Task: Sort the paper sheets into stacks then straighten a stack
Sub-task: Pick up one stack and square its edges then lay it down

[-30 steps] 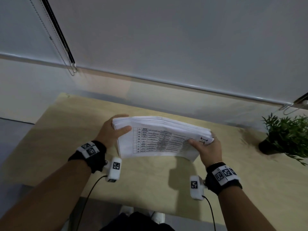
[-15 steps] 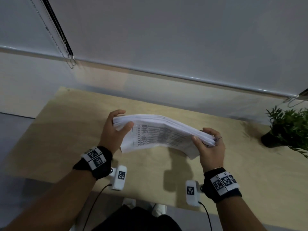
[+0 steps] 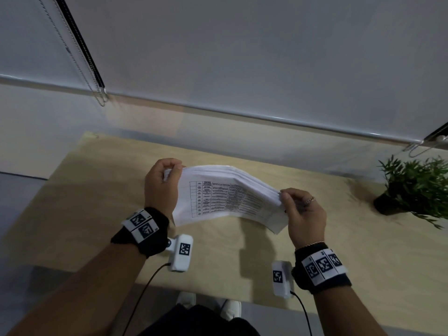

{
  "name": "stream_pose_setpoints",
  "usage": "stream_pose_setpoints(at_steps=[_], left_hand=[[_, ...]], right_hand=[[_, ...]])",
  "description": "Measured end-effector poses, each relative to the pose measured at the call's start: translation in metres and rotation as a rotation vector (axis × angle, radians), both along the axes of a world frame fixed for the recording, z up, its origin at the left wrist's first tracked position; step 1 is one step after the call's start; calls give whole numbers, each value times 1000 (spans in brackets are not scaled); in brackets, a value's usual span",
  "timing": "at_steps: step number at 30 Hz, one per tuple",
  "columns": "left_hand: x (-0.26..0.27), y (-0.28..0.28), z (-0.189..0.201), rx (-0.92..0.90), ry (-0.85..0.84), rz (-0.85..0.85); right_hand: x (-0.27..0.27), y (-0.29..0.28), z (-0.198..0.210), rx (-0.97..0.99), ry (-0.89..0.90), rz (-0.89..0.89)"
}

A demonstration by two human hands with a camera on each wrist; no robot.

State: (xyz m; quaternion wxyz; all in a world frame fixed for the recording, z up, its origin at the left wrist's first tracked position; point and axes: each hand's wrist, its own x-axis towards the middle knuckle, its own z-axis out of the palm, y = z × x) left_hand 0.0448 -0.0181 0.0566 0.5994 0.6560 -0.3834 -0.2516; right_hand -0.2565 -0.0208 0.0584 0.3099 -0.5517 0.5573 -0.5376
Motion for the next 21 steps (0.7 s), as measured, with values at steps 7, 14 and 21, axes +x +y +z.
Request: stream_pose_setpoints(at_steps=[7, 14, 21], left_hand=[[-2, -1, 3, 8, -115, -32], [-1, 0, 3, -28, -303, -124], [8, -1, -4, -12, -566, -300]], right_hand=[[-5, 1, 6, -151, 352, 134], [-5, 3, 3, -292, 617, 94], [-8, -1, 2, -322, 674, 202]])
